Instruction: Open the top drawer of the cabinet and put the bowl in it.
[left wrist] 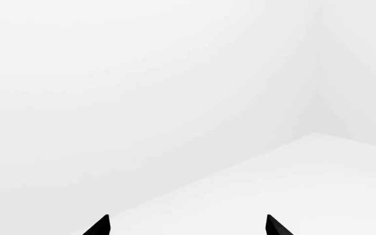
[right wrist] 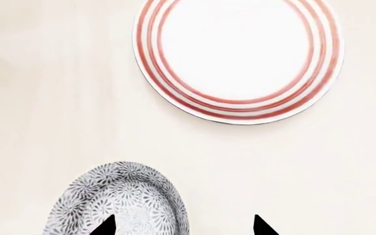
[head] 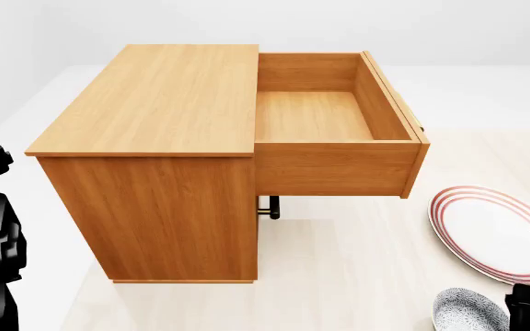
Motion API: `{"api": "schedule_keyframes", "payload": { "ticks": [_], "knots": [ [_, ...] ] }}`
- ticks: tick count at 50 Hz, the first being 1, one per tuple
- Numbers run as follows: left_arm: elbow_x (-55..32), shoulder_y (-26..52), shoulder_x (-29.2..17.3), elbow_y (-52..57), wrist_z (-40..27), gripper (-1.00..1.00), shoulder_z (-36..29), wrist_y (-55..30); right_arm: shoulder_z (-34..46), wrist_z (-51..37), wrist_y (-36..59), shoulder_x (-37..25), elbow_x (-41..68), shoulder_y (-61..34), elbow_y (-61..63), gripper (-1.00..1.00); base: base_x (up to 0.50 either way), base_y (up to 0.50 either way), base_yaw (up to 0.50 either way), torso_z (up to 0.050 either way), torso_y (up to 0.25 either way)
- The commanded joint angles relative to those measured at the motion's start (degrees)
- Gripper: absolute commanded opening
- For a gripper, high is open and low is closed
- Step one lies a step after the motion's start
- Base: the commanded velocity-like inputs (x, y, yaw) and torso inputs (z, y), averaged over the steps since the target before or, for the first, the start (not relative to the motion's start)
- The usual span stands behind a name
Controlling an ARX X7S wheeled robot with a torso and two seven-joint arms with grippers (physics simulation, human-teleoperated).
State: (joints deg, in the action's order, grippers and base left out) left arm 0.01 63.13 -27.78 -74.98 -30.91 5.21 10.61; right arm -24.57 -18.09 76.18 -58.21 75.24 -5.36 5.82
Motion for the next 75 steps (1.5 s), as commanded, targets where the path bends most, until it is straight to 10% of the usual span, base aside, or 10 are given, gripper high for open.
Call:
{"api": "schedule_keyframes", "payload": {
  "ticks": [1, 75],
  "knots": [
    [0.0, 0.0, 0.0, 0.0, 0.0, 1.00, -0.1, 0.1, 11.7, 5.9, -6.4, 2.3, -9.0, -3.9, -5.6, 1.00, 0.00, 0.00, 0.00, 0.000, 0.000],
    [0.0, -0.3, 0.0, 0.0, -0.1, 1.00, -0.5, 0.5, 16.9, 16.0, -25.1, 6.4, -21.4, 9.0, -5.5, 1.00, 0.00, 0.00, 0.00, 0.000, 0.000]
  ]
}}
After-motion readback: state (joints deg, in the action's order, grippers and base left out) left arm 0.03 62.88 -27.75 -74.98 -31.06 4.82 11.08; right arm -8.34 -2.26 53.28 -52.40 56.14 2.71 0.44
